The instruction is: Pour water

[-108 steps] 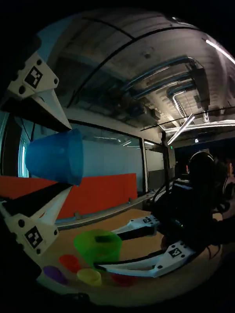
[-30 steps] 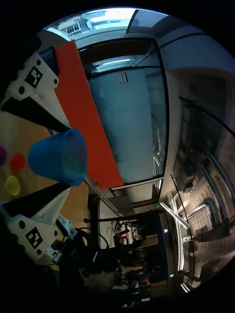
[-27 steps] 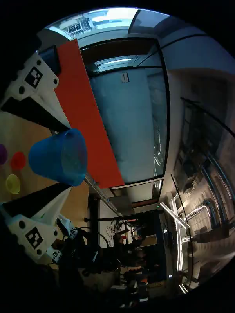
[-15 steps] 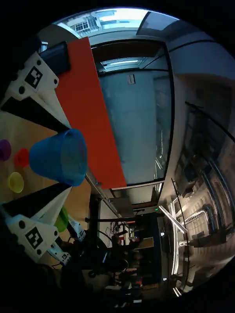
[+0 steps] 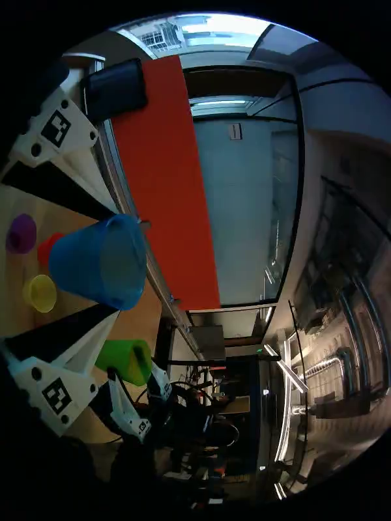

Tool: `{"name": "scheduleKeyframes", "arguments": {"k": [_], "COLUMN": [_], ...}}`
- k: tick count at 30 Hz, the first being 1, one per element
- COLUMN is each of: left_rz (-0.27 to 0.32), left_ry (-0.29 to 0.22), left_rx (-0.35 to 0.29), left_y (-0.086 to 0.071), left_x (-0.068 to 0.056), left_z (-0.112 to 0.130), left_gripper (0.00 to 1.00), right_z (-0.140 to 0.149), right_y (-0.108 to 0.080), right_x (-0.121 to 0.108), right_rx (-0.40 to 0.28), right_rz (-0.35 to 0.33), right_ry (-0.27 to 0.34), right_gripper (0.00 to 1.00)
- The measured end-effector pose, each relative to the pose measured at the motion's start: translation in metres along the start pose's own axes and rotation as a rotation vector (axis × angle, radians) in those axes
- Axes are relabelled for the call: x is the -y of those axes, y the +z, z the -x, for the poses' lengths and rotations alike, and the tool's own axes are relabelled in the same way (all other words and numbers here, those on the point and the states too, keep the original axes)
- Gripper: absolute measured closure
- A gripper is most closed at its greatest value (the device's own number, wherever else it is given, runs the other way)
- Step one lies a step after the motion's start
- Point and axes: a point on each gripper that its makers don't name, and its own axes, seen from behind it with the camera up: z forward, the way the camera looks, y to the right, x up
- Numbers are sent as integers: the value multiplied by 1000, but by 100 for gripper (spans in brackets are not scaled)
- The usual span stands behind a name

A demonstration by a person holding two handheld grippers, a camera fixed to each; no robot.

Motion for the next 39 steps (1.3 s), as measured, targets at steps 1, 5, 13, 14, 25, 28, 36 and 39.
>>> {"name": "scheduleKeyframes", "arguments": {"k": [1, 5, 13, 14, 25, 28, 36, 39], "left_rz": [0, 2, -2, -3, 6, 10, 16, 21], "left_ry": [-1, -8, -19, -19, -16, -9, -4, -2], "left_rx": [1, 5, 29, 33, 61, 70, 103, 123], "left_y": [-1, -5, -11, -11, -16, -16, -16, -16], "left_x": [-1, -5, -10, -11, -19, -21, -23, -25], "left_z": [4, 20, 51, 55, 81, 87, 104, 114], "left_gripper": [13, 13, 13, 13, 13, 13, 13, 14], "right_z": [1, 3, 8, 8, 14, 16, 29, 36], "right_y": [-1, -7, -21, -23, -45, -49, -56, -58], "right_x": [-1, -8, -28, -30, -57, -63, -69, -71], "right_rx": [2, 12, 28, 30, 50, 55, 93, 113], "right_rz": [4, 19, 69, 74, 148, 162, 171, 168], "right_ry": [1, 4, 5, 5, 9, 14, 25, 29], "right_gripper": [12, 12, 12, 12, 12, 12, 12, 12]}}
